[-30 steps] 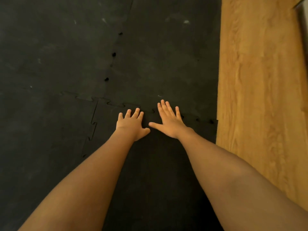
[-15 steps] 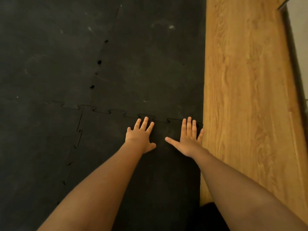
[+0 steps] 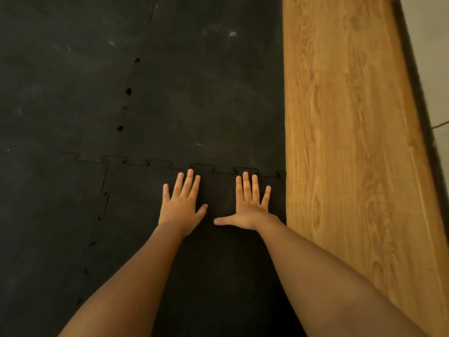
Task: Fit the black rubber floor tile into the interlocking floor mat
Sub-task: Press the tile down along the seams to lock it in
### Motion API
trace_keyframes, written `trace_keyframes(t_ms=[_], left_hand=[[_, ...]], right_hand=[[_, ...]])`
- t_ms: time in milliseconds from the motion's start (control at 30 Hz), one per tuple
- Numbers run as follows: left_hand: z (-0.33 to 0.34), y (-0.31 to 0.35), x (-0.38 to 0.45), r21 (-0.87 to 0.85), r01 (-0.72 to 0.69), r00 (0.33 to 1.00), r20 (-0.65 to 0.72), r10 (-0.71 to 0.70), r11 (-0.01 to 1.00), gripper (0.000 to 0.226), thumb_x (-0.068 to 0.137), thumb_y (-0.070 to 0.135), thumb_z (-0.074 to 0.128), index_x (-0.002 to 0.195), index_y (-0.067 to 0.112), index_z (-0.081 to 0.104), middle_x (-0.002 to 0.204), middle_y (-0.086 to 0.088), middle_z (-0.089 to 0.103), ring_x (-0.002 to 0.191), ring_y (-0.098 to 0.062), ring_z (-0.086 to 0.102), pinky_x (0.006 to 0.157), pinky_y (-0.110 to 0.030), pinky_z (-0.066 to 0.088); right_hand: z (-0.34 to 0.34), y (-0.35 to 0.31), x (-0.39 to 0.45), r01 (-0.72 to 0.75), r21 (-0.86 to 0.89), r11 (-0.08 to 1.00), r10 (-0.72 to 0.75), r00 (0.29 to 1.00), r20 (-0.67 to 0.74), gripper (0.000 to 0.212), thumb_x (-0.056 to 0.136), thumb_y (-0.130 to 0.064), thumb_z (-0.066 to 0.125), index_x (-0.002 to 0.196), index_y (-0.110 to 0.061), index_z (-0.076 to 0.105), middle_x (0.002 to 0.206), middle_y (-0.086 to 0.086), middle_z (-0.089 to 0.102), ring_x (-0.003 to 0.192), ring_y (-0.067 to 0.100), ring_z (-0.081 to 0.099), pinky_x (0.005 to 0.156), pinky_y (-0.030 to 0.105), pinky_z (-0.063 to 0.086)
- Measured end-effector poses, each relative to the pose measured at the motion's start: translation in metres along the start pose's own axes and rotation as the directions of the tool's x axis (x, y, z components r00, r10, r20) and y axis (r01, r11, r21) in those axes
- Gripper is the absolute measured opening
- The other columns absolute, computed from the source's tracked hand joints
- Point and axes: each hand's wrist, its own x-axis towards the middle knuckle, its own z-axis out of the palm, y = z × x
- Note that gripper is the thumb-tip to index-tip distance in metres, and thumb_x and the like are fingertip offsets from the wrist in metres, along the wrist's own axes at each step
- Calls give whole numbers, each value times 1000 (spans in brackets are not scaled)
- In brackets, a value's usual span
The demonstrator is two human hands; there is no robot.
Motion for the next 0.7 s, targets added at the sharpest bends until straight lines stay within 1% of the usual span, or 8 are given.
trace_keyframes(t_ms=[100, 200, 267, 367, 500, 567, 667, 700], left_hand=[[19, -9, -4, -11, 35, 999, 10, -35, 999, 81, 92, 63, 24, 145, 26, -26, 155, 2, -31, 141, -20, -28, 116, -56, -8], [23, -9, -3, -6, 19, 1000, -10, -19, 1000, 78, 92, 63, 18, 145, 26, -26, 153, 3, -31, 141, -21, -28, 113, -55, -12], [19, -14, 0, -13, -9, 1000, -17, 9, 1000, 77, 92, 62, 19, 147, 26, -21, 156, 4, -27, 144, -21, -23, 114, -55, -8], [13, -26, 0, 32, -64, 998, 1, 64, 997, 74, 95, 58, 22, 150, 26, -16, 162, 3, -18, 148, -21, -16, 118, -53, -2], [8, -24, -1, 35, -85, 996, 8, 85, 996, 74, 96, 60, 21, 153, 25, -11, 164, 2, -15, 149, -20, -14, 120, -52, -2], [2, -24, -8, 8, -86, 996, -30, 86, 996, 76, 93, 63, 16, 154, 23, -5, 165, 2, -10, 150, -19, -11, 120, -51, -3], [-19, -33, -37, 32, -111, 980, -164, 115, 993, 86, 84, 71, 2, 155, 22, -4, 165, 3, -9, 150, -16, -12, 118, -51, -9], [-27, -37, -53, 29, -129, 971, -198, 132, 991, 89, 82, 73, -3, 154, 22, -5, 164, 3, -10, 149, -15, -14, 118, -50, -10]], right_hand=[[7, 2, -1, 19, -36, 999, -21, 998, -58, 146, 48, -93, 56, 118, -28, -55, 125, -6, -65, 114, 21, -59, 88, 57, -38], [9, 2, -2, 27, -52, 998, -31, 996, -86, 150, 44, -91, 60, 116, -30, -57, 127, -8, -64, 115, 19, -59, 86, 55, -39], [9, 2, -2, 14, -61, 998, -20, 995, -99, 151, 41, -93, 59, 117, -30, -56, 128, -8, -63, 116, 19, -58, 87, 55, -38], [10, 1, -2, 22, -64, 998, -29, 993, -114, 151, 39, -94, 58, 118, -31, -55, 127, -10, -64, 114, 17, -59, 92, 57, -35], [14, 7, 1, 44, -55, 998, -51, 988, -148, 149, 36, -97, 52, 122, -33, -51, 127, -12, -63, 114, 15, -58, 96, 56, -32], [15, 6, 3, 59, -47, 997, -66, 984, -165, 151, 37, -96, 53, 130, -32, -46, 132, -11, -59, 119, 16, -55, 97, 55, -31], [14, 8, -5, 49, -60, 997, -60, 976, -207, 149, 47, -89, 62, 141, -26, -35, 146, -6, -46, 128, 18, -46, 101, 55, -27], [14, 6, -13, 45, -25, 999, -50, 972, -231, 147, 52, -85, 66, 143, -24, -32, 149, -4, -42, 131, 19, -42, 103, 55, -24]])
